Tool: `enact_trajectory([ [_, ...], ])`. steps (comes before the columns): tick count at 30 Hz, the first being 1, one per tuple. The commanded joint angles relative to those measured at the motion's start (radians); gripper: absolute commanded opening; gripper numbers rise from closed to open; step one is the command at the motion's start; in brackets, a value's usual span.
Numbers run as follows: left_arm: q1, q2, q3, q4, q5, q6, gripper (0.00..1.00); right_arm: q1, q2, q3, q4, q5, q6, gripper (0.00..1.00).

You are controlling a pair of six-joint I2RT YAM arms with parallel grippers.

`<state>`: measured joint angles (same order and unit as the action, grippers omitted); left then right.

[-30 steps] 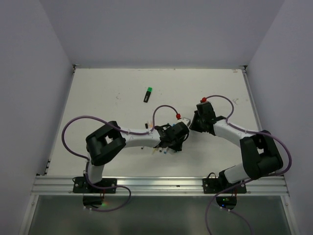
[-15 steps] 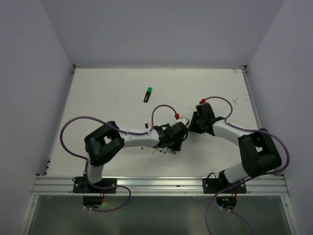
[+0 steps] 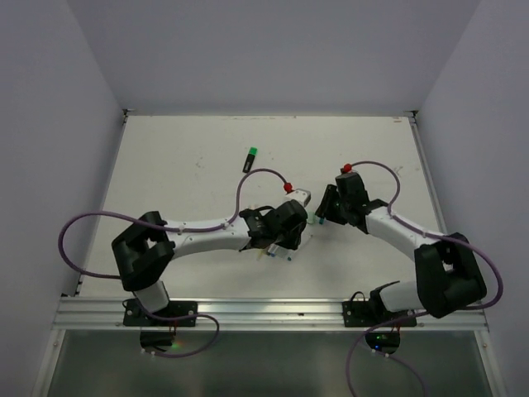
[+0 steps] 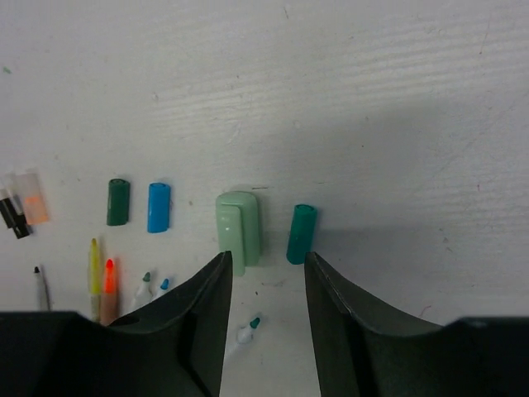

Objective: Open the pen caps

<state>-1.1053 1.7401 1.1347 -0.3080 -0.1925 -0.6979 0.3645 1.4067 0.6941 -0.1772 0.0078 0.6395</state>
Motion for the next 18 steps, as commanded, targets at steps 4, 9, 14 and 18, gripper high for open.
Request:
enact_trajectory([
  [4, 0.064, -0.134, 0.004, -0.017, -0.081, 0.023, 0.4, 0.002, -0.182, 0.038, -0.051, 0.007, -0.011, 0.48],
  [9, 0.218, -0.185, 0.003, -0.006, -0.117, 0.104, 0.64, 0.002, -0.293, 0.001, -0.016, 0.029, -0.015, 0.58],
  [14, 0.361, -0.142, 0.048, 0.026, -0.131, 0.241, 0.95, 0.002, -0.391, -0.056, 0.053, 0.003, -0.035, 0.76],
  [18, 0.473, -0.073, 0.082, 0.07, -0.075, 0.322, 0.97, 0.002, -0.44, -0.082, 0.093, -0.003, -0.066, 0.94],
])
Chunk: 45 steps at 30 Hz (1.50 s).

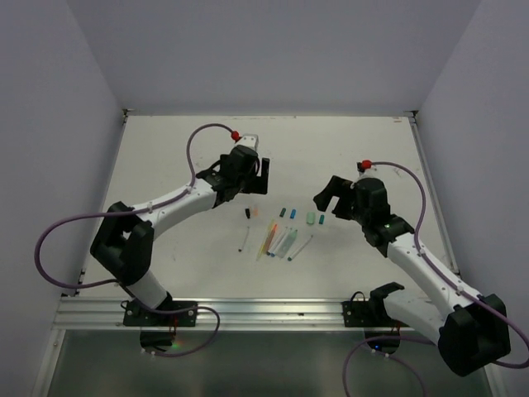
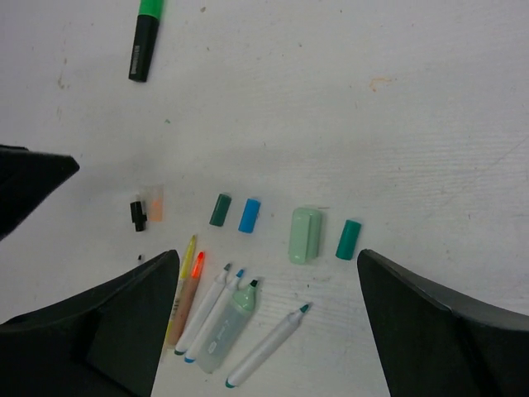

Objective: Open the pen caps

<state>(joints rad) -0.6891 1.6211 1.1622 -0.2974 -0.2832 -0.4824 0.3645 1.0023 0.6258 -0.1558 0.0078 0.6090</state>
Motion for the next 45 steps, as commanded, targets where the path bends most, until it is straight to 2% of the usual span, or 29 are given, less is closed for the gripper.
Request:
enact_trajectory([
  [1, 0.091, 0.065, 0.071, 0.073, 0.022, 0.141, 0.97, 0.002, -0.048, -0.029, 0.078, -0.002, -0.038, 0.95],
  [3, 0.14, 0.12, 0.111, 0.098, 0.048, 0.177, 0.95, 0.002, -0.08, -0.043, 0.105, -0.003, -0.048, 0.98],
  [10, 0.233, 0.298, 0.235, 0.152, 0.162, 0.254, 0.85, 0.002, -0.125, -0.093, 0.15, -0.003, -0.063, 0.98],
  [23, 0.278, 0.562, 0.425, 0.176, 0.226, 0.326, 0.64, 0.002, -0.117, -0.112, 0.177, -0.037, -0.071, 0.99],
  [27, 0.278, 0.595, 0.445, 0.188, 0.239, 0.335, 0.54, 0.001, -0.12, -0.121, 0.18, -0.043, -0.064, 0.98],
  [30, 0.277, 0.611, 0.45, 0.184, 0.242, 0.34, 0.51, 0.002, -0.128, -0.124, 0.183, -0.043, -0.063, 0.98],
  [32, 0.276, 0.619, 0.449, 0.176, 0.246, 0.343, 0.48, 0.002, -0.131, -0.126, 0.185, -0.042, -0.063, 0.98],
  [35, 0.276, 0.608, 0.424, 0.175, 0.275, 0.338, 0.36, 0.002, -0.13, -0.126, 0.188, -0.046, -0.063, 0.98],
  [39, 0.273, 0.545, 0.289, 0.227, 0.315, 0.309, 0.16, 0.004, -0.125, -0.124, 0.2, -0.054, -0.063, 0.98],
  [42, 0.26, 0.475, 0.193, 0.257, 0.325, 0.297, 0.05, 0.002, -0.111, -0.121, 0.209, -0.081, -0.055, 0.97],
  [45, 0.238, 0.381, 0.101, 0.268, 0.332, 0.286, 0.0, 0.002, -0.084, -0.115, 0.239, -0.115, -0.034, 0.96],
])
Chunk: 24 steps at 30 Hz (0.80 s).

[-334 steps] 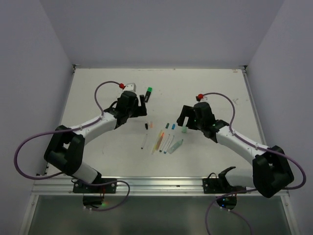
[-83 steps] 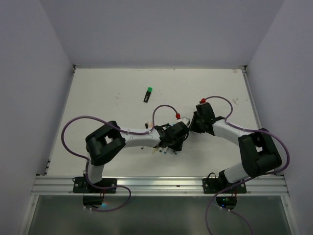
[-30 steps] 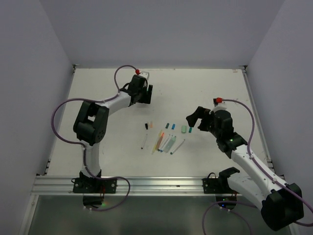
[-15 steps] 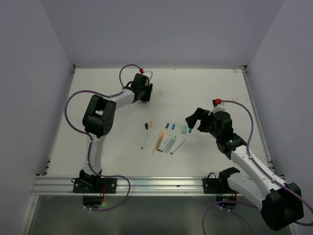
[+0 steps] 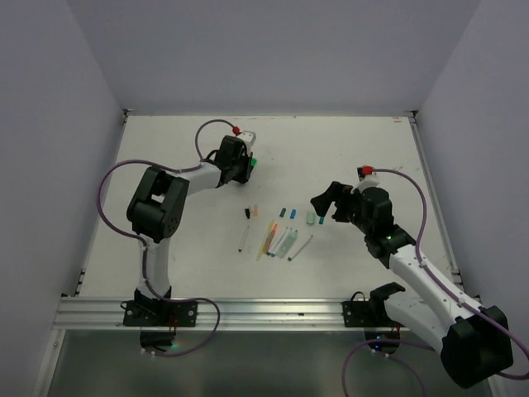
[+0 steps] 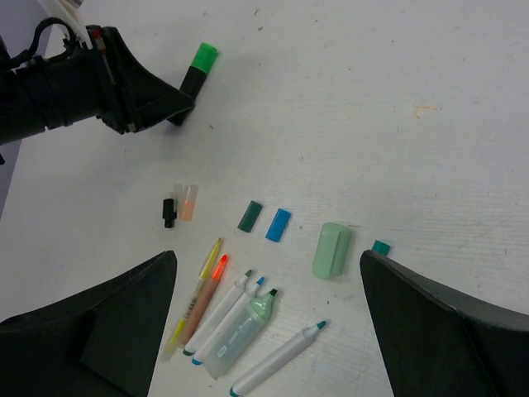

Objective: Open the pen caps

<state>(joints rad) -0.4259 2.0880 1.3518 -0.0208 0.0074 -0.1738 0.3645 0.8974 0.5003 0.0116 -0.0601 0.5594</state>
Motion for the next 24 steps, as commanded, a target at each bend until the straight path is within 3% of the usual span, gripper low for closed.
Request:
enact_trajectory([
  [1, -0.031, -0.141, -0.114, -0.002, 0.037, -0.029, 0.0, 0.002, 0.029, 0.012, 0.083, -0.058, 0.026, 0.96],
  [13, -0.115, -0.639, -0.436, 0.104, 0.037, -0.089, 0.0, 0.036, 0.296, 0.18, 0.254, -0.199, 0.154, 0.92],
  [24, -0.274, -0.829, -0.591, 0.182, 0.048, -0.145, 0.0, 0.145, 0.486, 0.365, 0.364, -0.158, 0.284, 0.83],
])
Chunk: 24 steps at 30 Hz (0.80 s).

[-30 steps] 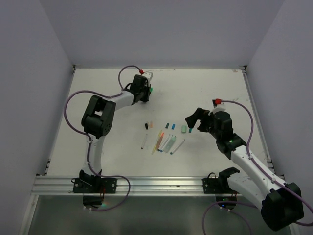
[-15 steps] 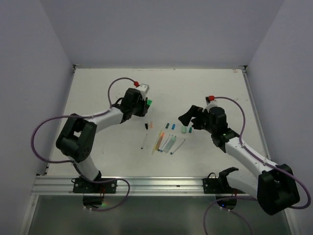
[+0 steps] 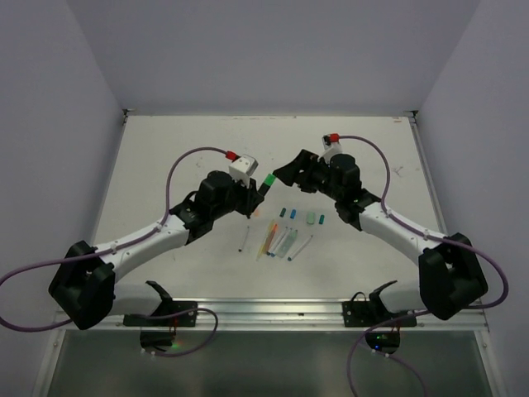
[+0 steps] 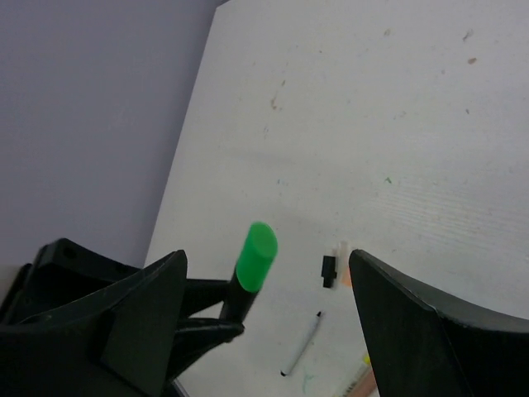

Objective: Open the pen caps

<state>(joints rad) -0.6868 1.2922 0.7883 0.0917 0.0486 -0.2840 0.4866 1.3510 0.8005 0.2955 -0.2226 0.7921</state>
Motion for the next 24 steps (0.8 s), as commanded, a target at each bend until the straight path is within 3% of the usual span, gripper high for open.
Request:
enact_trajectory([
  [1, -0.014, -0.042, -0.032, 0.074, 0.005, -0.037, 0.0, 0.032, 0.042, 0.072, 0.083, 0.009, 0.056, 0.83],
  [12, -0.028, -0.062, -0.067, 0.125, 0.023, -0.05, 0.0, 0.084, 0.132, 0.1, 0.129, 0.003, 0.095, 0.67],
  [20, -0.03, -0.065, -0.075, 0.141, 0.03, -0.057, 0.0, 0.09, 0.152, 0.085, 0.166, -0.014, 0.119, 0.38],
  [24, -0.031, -0.065, -0.077, 0.146, 0.027, -0.058, 0.0, 0.093, 0.165, 0.088, 0.175, -0.027, 0.125, 0.3],
])
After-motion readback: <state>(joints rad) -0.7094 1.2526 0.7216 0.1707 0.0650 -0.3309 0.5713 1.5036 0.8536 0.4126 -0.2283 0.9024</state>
